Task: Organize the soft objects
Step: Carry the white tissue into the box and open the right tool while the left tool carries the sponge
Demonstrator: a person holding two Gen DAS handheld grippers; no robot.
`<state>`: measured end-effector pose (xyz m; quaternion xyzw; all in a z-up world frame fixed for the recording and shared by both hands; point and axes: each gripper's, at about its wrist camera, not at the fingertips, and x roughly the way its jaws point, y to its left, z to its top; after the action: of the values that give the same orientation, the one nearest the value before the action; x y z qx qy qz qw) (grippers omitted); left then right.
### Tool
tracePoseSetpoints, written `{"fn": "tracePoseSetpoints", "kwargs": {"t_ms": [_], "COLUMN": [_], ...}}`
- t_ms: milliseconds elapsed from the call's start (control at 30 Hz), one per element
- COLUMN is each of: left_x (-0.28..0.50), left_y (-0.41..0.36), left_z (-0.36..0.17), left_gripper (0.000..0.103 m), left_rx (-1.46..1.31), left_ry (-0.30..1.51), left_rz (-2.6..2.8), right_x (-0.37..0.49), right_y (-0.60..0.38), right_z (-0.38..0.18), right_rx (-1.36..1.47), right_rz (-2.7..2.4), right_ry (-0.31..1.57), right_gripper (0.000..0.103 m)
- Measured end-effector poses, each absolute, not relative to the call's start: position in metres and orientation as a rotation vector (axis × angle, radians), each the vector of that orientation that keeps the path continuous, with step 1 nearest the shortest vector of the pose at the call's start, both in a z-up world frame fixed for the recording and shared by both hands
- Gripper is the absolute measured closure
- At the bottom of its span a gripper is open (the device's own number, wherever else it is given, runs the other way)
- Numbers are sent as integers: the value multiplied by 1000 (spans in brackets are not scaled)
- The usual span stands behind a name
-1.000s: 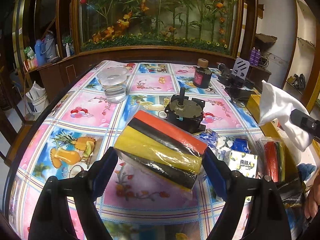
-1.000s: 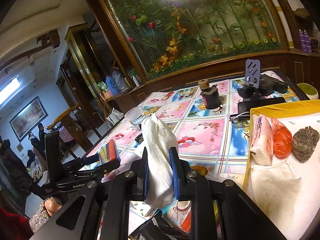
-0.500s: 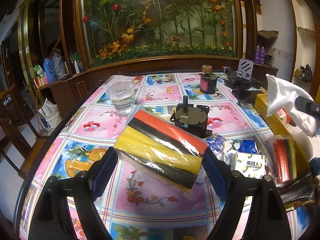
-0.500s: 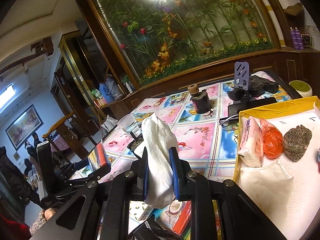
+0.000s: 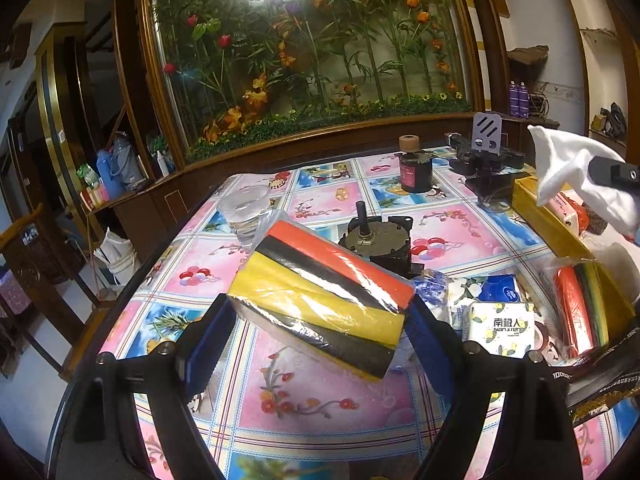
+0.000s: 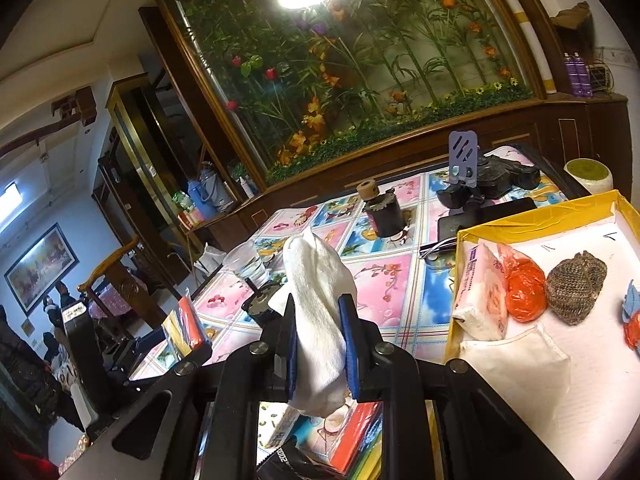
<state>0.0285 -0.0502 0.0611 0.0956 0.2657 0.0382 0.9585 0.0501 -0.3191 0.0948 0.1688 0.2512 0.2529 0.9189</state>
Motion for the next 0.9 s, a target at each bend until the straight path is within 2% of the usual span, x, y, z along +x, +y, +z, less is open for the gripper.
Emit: {"fn": "tracePoseSetpoints", "kwargs": {"t_ms": [533, 900], "left_x": [19, 21], "left_y": [-90, -188], "left_z": [79, 92], "left_gripper": [19, 19], "left_rx": [91, 61], "left_ry": [501, 516], "left_rz": [-106, -339], "right_x": [51, 42], "right_y": [-390, -470], "right_z": [98, 94], "right_rx": [512, 625], "right_rz": [357, -14], "right_ry": [456, 423], "right_gripper": [82, 82]}}
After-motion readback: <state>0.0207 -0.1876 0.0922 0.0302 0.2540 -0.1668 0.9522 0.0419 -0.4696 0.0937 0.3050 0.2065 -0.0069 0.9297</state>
